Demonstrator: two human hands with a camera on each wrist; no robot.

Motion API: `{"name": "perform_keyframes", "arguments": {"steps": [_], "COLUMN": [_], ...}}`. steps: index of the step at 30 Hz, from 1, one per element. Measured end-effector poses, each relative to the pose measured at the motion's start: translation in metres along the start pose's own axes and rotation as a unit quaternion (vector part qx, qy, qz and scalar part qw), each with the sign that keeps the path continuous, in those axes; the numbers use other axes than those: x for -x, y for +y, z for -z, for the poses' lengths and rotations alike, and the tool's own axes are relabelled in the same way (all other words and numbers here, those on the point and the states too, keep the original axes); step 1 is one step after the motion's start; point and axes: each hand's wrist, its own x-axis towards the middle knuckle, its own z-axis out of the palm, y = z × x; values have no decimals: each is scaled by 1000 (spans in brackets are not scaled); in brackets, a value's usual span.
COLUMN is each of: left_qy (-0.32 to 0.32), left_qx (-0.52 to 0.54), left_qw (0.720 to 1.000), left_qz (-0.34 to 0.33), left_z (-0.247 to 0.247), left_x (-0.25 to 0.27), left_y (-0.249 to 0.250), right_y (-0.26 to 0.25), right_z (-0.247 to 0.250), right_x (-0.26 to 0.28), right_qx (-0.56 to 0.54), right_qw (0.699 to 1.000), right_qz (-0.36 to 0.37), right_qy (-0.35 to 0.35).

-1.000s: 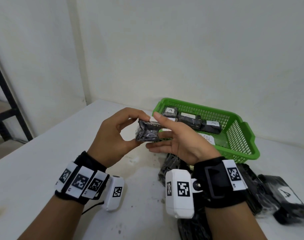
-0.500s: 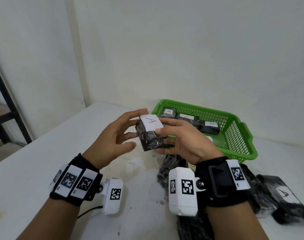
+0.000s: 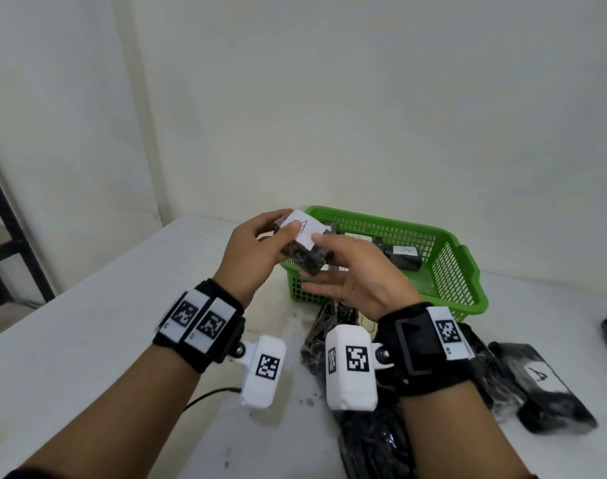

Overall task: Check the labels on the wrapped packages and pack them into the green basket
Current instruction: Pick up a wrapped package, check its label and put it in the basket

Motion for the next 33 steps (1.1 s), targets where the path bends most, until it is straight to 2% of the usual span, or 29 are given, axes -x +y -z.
{"name": "perform_keyframes", "arguments": {"steps": [5,7,9,12,15,19,22,26,28,29,30,32,33], "left_qy": [-22,-34,-14,6,-23,-118,-174,-221,-233,-238,-248,-278,-281], "left_qx": [22,-25,-95,-220,-351,-467,-573,-661,-699,-703,-715,-752,-757], "left_qw": [999,998,994,970,919,856,780,697,662,658,642,588,582], "left_qz": [42,53,60,100,177,189,181,170,139,127,117,104,92], "left_z": [-26,-33,-37,-37,-40,-54,-66,-66,-62,-60,-59,-59,-60], "left_x": [-20,-32,-51,-92,-126,-152,-160,-180,-189,-194,-199,-203,-205], "left_y": [6,10,10,5,-1,-15,-19,-35,-42,-47,-51,-50,-51], "right_y": [-18,-27,-36,-45,-49,-46,-36,-26,-22,-20,-20,-22,-23], "right_z": [24,41,59,87,108,131,146,150,152,152,153,153,152], "right_x": [-10,-15,-21,-35,-61,-103,-129,-147,-149,-151,-151,-147,-146], "right_qx": [-23,-18,-12,0,29,96,186,310,314,304,292,285,286], "right_qw": [998,997,995,991,986,977,958,921,920,923,926,928,927], "right_qz": [20,11,1,-10,-30,-79,-126,-168,-176,-171,-167,-164,-167], "right_qy": [58,77,96,134,161,171,178,166,158,162,169,177,176]}}
